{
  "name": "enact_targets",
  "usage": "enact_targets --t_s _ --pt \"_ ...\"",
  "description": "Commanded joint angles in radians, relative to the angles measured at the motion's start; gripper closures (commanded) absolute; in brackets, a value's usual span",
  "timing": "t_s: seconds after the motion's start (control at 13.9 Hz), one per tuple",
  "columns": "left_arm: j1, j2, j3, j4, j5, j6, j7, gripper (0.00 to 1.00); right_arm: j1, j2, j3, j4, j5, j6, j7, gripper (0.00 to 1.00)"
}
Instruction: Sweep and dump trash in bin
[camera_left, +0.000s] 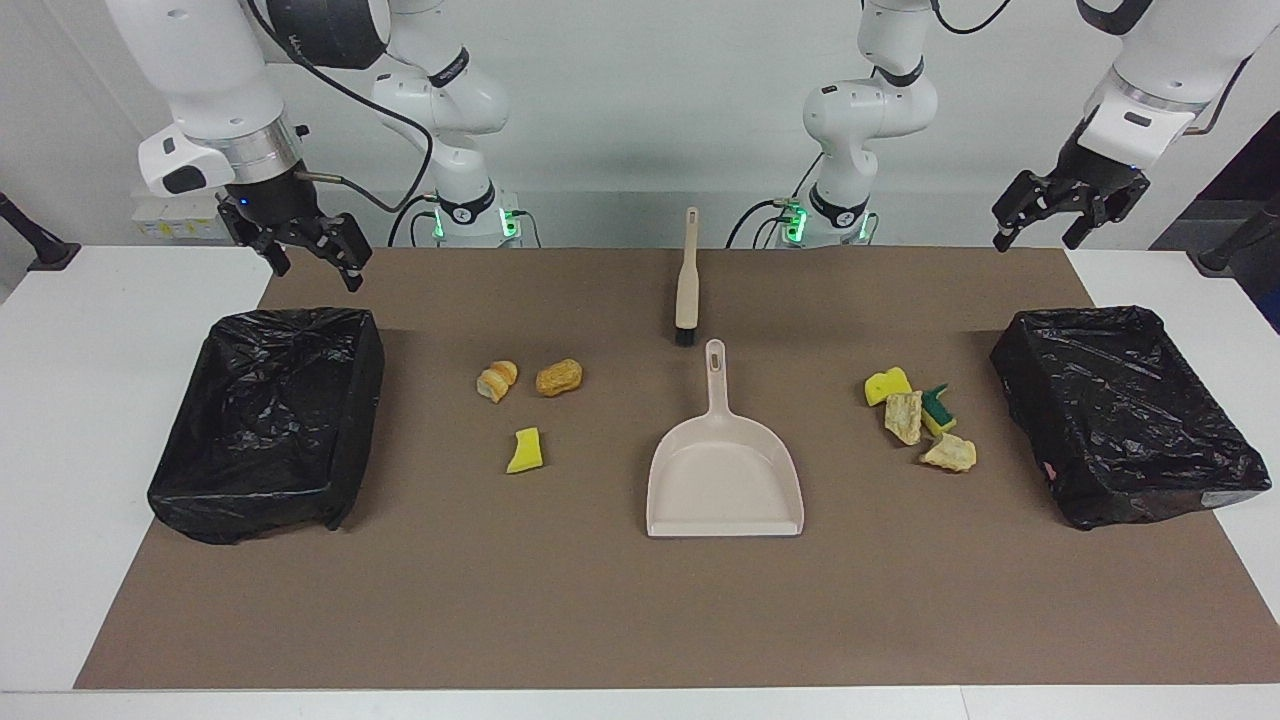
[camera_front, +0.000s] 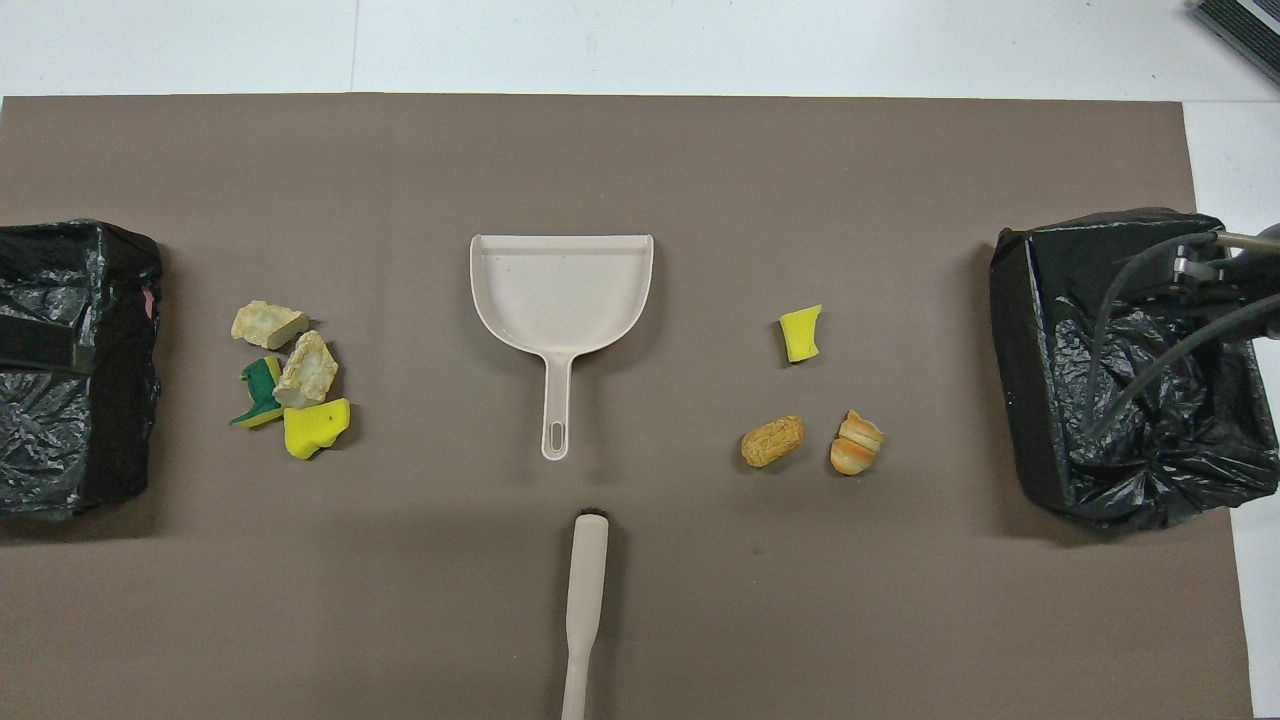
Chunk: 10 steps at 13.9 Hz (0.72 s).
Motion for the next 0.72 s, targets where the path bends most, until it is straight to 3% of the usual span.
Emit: enact_targets --t_s 0.0,0.65 --pt "0.003 -0.004 -0.003 0.011 0.018 -0.015 -0.011 0.00 -0.003 -0.009 0.004 -0.007 -0.017 0.009 -0.020 0.00" --pt "0.003 -0.004 -0.003 0.011 0.018 -0.013 -0.009 0.00 -0.003 -0.012 0.005 -0.013 -0.006 0.009 -0.010 0.00"
